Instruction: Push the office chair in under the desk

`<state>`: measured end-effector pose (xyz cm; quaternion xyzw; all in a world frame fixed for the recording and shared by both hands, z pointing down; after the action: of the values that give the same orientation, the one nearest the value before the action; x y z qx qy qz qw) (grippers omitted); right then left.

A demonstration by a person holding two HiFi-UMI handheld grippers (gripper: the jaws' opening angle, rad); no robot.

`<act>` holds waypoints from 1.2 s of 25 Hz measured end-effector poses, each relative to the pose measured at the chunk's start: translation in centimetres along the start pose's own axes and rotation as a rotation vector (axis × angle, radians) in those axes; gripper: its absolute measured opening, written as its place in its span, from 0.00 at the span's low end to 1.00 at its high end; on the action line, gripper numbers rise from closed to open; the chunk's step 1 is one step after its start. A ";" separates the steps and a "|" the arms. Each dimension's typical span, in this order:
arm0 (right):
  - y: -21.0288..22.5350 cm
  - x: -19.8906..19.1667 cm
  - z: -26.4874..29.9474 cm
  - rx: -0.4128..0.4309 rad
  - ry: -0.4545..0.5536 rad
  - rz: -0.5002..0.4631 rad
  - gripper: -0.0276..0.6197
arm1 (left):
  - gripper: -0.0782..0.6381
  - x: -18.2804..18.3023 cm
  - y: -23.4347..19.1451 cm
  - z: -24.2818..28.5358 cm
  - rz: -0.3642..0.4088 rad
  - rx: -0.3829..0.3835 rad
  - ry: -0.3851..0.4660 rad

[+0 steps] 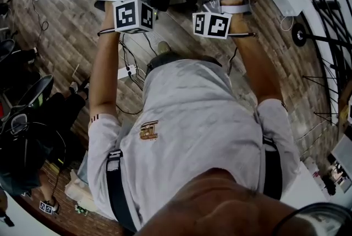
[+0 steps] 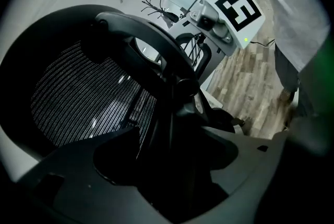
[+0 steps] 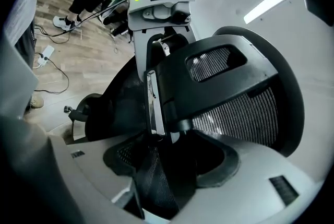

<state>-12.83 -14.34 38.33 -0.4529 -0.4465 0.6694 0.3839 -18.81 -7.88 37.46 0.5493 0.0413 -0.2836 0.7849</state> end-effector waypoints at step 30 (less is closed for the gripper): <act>3.3 7.9 27.4 -0.091 -0.238 0.131 0.45 | 0.60 -24.3 -15.4 10.6 0.097 -0.099 0.226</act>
<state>-41.49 -14.96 38.32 -0.4155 -0.4882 0.7211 0.2626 -49.31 -11.14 37.90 0.5396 0.1171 -0.1792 0.8143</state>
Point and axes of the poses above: the fingertips, and each gripper's own axes: z forward along the fingers, y to its right, x out of its top, the point moved 1 cm from there along -z, backward along the fingers, and after that the axes turned 5 degrees about y, right-handed, at the moved point
